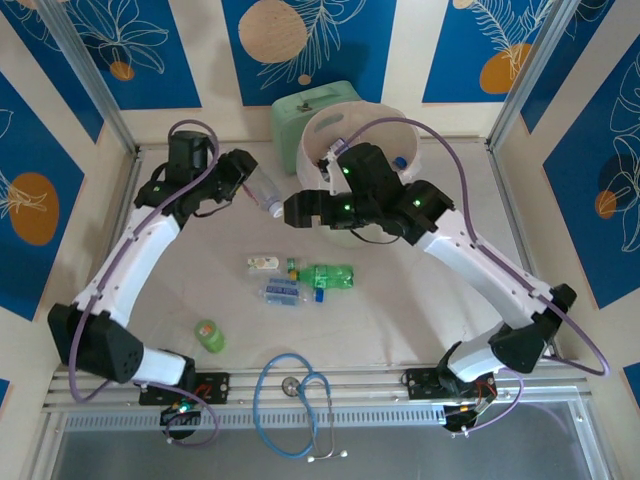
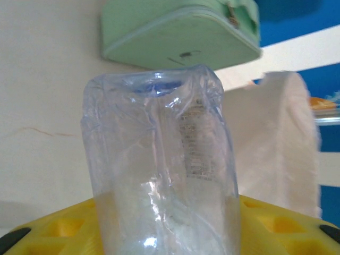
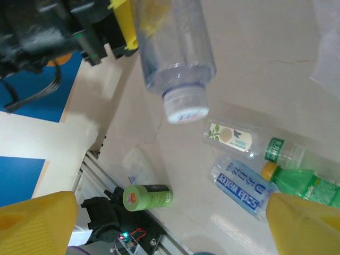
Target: Put the plastic bottles in the bin
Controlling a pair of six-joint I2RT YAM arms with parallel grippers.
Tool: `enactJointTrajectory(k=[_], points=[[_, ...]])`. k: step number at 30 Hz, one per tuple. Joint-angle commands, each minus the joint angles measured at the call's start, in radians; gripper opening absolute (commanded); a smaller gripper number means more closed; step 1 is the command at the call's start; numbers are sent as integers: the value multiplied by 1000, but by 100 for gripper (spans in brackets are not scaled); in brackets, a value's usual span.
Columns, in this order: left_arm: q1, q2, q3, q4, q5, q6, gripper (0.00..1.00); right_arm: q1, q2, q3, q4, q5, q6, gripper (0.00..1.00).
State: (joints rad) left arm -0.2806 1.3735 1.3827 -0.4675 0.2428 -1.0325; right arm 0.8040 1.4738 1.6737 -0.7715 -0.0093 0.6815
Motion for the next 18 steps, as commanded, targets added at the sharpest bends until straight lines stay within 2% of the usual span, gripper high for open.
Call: enactJointTrajectory(k=[1,5,8,18], points=[[3,-65,-55,103,148,-75,51,-5,39,71,17,-86,-17,95],[0,-108,-96,201,256,-129,51,-11,120,170,-22,-105,-16,96],[-5,-140,-99,218,282,-122,52,-14,166,219,-28,-124,-10,94],[-6,-173,-119,293,329,-157,52,-14,235,274,3,-190,15,76]])
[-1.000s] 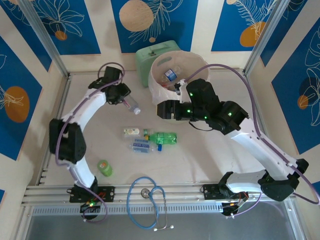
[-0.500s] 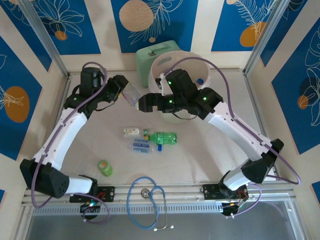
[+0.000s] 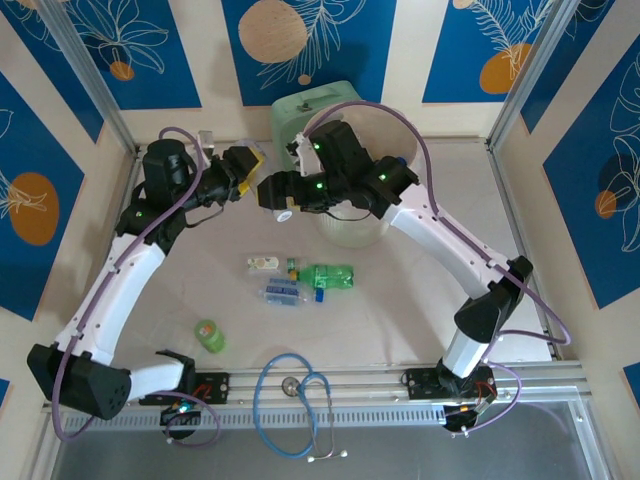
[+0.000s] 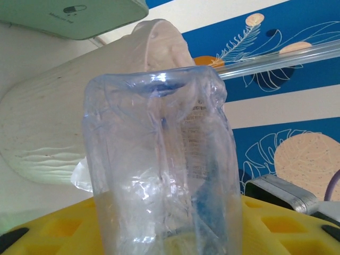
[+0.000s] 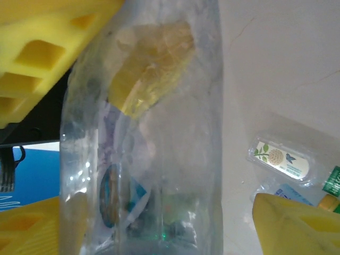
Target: Put the plastic bottles in the bin
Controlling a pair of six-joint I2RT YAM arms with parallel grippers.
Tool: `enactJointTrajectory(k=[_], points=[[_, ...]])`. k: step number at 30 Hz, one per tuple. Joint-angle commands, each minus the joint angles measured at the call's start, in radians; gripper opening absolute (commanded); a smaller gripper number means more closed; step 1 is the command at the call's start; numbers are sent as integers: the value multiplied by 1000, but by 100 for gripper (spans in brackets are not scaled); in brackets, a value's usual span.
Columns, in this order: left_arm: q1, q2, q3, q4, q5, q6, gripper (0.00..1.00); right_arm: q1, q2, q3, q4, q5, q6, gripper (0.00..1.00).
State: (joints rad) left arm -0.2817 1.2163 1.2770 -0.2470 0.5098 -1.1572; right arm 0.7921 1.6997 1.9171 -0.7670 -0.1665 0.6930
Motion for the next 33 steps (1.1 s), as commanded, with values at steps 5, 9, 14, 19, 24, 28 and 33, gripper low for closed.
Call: enactJointTrajectory(k=[5,9,14,19,24,28,33], points=[[-6,-8,-24,78,64,-30,52,-2,-1,25,6,-27,7,65],[-5,-2,-17,77,59,-20,59,-2,-9,23,8,-22,7,58],[-6,26,40,58,37,10,77,-4,-25,20,5,-8,4,52],[8,48,157,-33,-10,96,95,-14,-55,27,-10,30,-14,51],[18,11,232,-230,-166,252,100,-44,-86,81,-91,144,-69,52],[18,-48,191,-384,-323,321,100,-85,-100,127,-162,229,-121,52],[17,-113,24,-453,-352,313,100,-194,-118,149,-207,271,-176,53]])
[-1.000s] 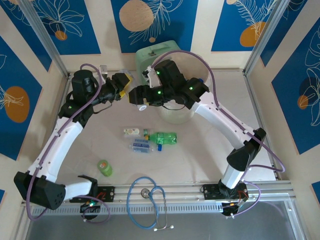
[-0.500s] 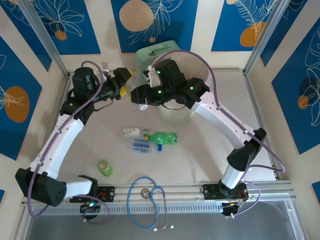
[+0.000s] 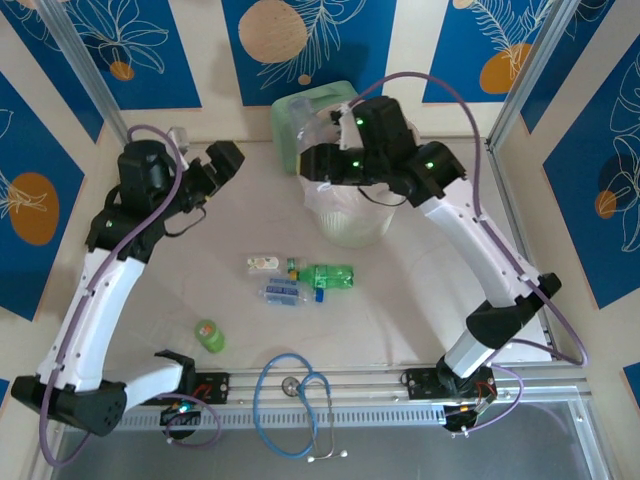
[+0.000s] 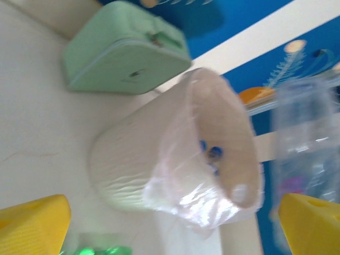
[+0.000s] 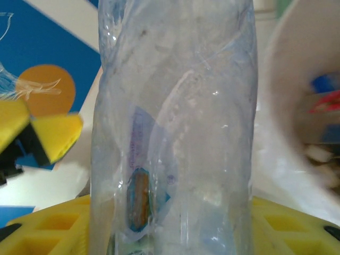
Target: Put the plastic bottles in the bin
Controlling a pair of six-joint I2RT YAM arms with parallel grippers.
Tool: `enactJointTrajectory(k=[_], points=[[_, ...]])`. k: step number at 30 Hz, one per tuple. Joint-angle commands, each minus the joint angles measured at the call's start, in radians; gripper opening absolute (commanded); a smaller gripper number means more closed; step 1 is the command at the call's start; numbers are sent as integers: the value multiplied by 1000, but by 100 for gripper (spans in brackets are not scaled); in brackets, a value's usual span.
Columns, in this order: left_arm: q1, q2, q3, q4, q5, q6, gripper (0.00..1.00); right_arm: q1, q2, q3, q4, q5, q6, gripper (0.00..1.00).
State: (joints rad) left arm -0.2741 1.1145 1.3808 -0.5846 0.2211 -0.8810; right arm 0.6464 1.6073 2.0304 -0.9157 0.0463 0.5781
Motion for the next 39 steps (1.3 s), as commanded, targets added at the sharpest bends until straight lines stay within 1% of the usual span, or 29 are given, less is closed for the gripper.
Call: enactJointTrajectory(k=[1,5,8,10,12,13,15,18,22,25,30,34,39], points=[[10,-22,-120,-109,-54,24,100,-72,-23,40,-64,58,-72,53],[-2,-68,-304,-62,-36,-74,100,-174,24,68,-89,79,-117,53],[-18,-84,-415,-26,-36,-138,99,-200,74,92,-112,155,-159,54],[-26,-97,-468,5,-46,-169,99,-206,120,131,-153,233,-176,62],[-31,-96,-495,21,-53,-185,99,-211,161,172,-198,328,-177,72],[-36,-90,-500,23,-58,-187,99,-215,171,182,-209,347,-177,75],[-43,-79,-514,28,-65,-197,99,-218,182,192,-226,398,-171,79],[-52,-72,-554,63,-66,-226,99,-218,172,194,-244,455,-156,83],[-69,-59,-591,90,-65,-249,98,-203,124,166,-259,496,-130,83],[-78,-50,-595,93,-75,-258,98,-157,49,103,-233,515,-128,83],[-99,-18,-597,114,-96,-278,98,-77,-86,-8,-205,509,-87,83],[-124,25,-597,142,-112,-307,98,-20,-191,-126,-152,443,-49,78],[-149,61,-582,137,-152,-328,99,45,-295,-258,-99,390,-16,73]])
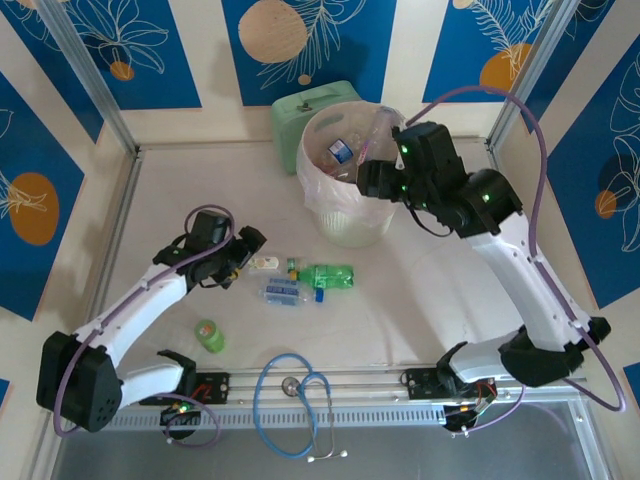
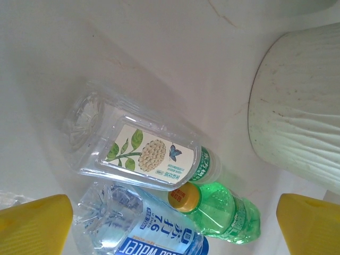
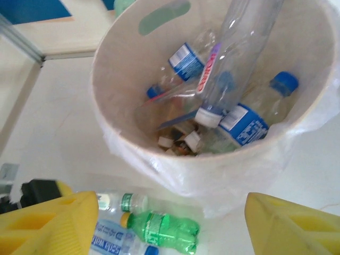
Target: Put the plastic bottles in the bin
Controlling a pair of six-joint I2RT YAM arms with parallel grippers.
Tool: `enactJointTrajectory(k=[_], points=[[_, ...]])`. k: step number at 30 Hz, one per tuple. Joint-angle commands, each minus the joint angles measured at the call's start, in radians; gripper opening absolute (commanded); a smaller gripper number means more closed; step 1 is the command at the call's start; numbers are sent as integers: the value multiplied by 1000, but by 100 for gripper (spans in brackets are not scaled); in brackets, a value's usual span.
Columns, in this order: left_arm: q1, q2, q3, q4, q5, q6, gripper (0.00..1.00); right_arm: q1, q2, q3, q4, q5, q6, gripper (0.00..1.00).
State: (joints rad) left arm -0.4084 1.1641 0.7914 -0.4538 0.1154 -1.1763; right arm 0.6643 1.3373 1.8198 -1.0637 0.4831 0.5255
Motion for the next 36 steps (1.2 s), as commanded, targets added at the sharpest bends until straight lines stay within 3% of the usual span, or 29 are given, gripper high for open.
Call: enactJointTrajectory(k=[1,22,36], points=[[-17,18,8,6,-52,-38,99,37,-39,-66,56,-56,43,73],[-90,309,90,18,-157,-124,99,120,-72,-143,80,-67,93,72],[-86,520,231,-16,-192,-47,91,128,-95,-175,88,-70,105,72]])
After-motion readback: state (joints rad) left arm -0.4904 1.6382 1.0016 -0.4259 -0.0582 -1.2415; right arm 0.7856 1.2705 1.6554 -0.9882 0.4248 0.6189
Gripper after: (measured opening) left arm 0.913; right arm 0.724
